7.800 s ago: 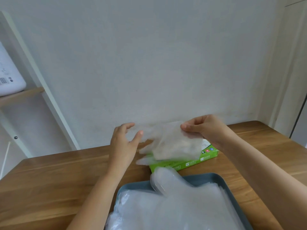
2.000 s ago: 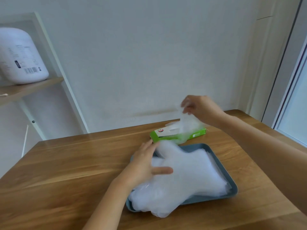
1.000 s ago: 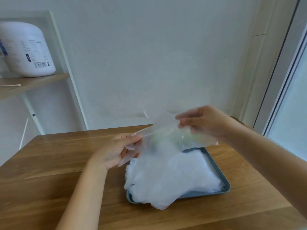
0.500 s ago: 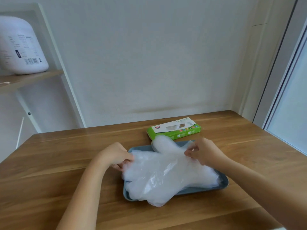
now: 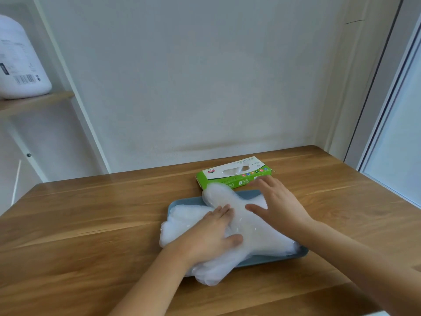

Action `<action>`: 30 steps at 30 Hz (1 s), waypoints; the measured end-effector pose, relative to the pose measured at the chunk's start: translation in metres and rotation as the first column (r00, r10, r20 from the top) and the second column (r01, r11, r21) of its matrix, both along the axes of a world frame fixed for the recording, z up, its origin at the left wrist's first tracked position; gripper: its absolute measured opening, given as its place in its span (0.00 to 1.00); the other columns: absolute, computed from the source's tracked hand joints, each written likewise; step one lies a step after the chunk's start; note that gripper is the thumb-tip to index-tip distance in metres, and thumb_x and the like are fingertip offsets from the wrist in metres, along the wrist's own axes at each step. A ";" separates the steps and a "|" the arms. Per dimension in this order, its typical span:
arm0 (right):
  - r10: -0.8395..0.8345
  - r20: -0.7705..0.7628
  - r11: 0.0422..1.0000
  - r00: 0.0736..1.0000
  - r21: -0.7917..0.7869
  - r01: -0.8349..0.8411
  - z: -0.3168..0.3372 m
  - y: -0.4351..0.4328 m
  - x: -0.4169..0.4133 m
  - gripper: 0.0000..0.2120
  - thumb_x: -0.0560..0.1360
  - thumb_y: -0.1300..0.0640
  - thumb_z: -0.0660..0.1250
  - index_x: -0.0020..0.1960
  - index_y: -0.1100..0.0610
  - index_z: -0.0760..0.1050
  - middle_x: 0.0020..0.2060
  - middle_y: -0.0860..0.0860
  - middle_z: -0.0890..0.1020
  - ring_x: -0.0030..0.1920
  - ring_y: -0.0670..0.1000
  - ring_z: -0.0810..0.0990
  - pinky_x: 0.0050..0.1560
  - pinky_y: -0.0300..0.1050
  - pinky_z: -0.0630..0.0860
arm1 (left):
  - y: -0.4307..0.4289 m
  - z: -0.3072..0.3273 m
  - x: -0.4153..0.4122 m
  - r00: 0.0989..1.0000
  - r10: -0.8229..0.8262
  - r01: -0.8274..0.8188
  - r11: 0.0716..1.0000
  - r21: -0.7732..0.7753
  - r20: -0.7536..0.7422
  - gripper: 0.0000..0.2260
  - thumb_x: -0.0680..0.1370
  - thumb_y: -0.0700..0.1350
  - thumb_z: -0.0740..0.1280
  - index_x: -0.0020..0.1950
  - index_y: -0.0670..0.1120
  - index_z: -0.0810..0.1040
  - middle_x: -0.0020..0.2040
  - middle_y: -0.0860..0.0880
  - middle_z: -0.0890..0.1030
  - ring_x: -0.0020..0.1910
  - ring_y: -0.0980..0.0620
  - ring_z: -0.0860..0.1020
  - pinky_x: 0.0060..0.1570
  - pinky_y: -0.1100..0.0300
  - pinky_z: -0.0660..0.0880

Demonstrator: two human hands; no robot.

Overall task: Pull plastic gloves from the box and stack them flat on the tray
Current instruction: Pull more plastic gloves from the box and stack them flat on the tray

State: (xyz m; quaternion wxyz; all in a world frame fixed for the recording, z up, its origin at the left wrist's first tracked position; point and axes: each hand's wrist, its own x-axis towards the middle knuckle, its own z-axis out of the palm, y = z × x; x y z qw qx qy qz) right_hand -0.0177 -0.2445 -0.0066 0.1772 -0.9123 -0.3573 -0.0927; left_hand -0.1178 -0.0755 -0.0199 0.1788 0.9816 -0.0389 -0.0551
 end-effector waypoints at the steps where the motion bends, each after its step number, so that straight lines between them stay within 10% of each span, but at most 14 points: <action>1: 0.115 0.021 0.993 0.993 0.003 -0.115 0.000 0.000 -0.004 0.23 0.77 0.47 0.65 0.70 0.49 0.66 0.67 0.45 0.68 0.68 0.46 0.66 0.66 0.37 0.61 | 0.000 -0.002 0.001 0.999 -0.001 0.003 0.999 0.032 -0.044 0.32 0.82 0.58 0.56 0.80 0.47 0.46 0.80 0.52 0.45 0.78 0.56 0.45 0.72 0.64 0.41; 5: 0.433 0.049 0.890 0.900 -0.182 -0.418 -0.014 0.002 -0.005 0.19 0.79 0.53 0.63 0.70 0.49 0.70 0.69 0.47 0.72 0.73 0.49 0.63 0.73 0.41 0.41 | -0.001 -0.005 0.005 0.993 -0.005 0.013 0.997 0.071 -0.122 0.34 0.81 0.62 0.53 0.79 0.48 0.42 0.80 0.52 0.40 0.77 0.57 0.40 0.74 0.59 0.38; 10: 0.309 -0.141 0.812 0.941 -0.476 -0.338 -0.013 -0.015 0.016 0.34 0.74 0.33 0.49 0.77 0.43 0.48 0.77 0.40 0.51 0.76 0.41 0.47 0.64 0.32 0.24 | 0.009 -0.001 0.003 0.972 0.082 -0.057 0.992 0.113 -0.221 0.45 0.75 0.69 0.59 0.78 0.51 0.36 0.78 0.54 0.35 0.77 0.56 0.36 0.76 0.50 0.37; 16: 0.093 -0.443 0.810 0.892 -0.487 -0.326 0.013 -0.039 0.036 0.45 0.65 0.32 0.69 0.75 0.33 0.47 0.74 0.31 0.49 0.76 0.48 0.39 0.74 0.60 0.46 | 0.045 0.014 -0.005 0.929 0.173 -0.092 0.964 0.251 -0.327 0.52 0.70 0.67 0.69 0.78 0.53 0.34 0.78 0.52 0.34 0.77 0.50 0.35 0.76 0.48 0.40; 19: 0.127 -0.432 0.817 0.893 -0.465 -0.341 0.025 -0.036 0.046 0.37 0.65 0.34 0.70 0.71 0.35 0.62 0.70 0.35 0.65 0.74 0.46 0.57 0.71 0.50 0.61 | 0.052 0.025 -0.010 0.910 0.166 -0.087 0.973 0.216 -0.379 0.51 0.69 0.67 0.69 0.79 0.54 0.38 0.79 0.53 0.38 0.78 0.52 0.38 0.75 0.54 0.41; 22: 0.192 -0.258 0.927 0.947 -0.269 -0.261 0.032 -0.023 0.062 0.13 0.73 0.42 0.68 0.56 0.43 0.78 0.51 0.38 0.79 0.53 0.40 0.77 0.46 0.30 0.69 | 0.055 0.035 -0.011 0.926 0.163 -0.152 0.987 0.061 -0.339 0.45 0.67 0.69 0.67 0.78 0.56 0.54 0.77 0.57 0.58 0.76 0.52 0.57 0.74 0.55 0.57; 30: 0.186 -0.063 0.981 0.981 0.067 -0.182 0.020 0.042 0.132 0.10 0.79 0.52 0.63 0.56 0.49 0.81 0.55 0.48 0.76 0.52 0.47 0.71 0.50 0.37 0.62 | 0.065 0.060 0.027 0.961 0.276 -0.264 0.942 -0.208 0.031 0.23 0.76 0.59 0.65 0.71 0.55 0.70 0.69 0.59 0.72 0.68 0.61 0.69 0.68 0.61 0.65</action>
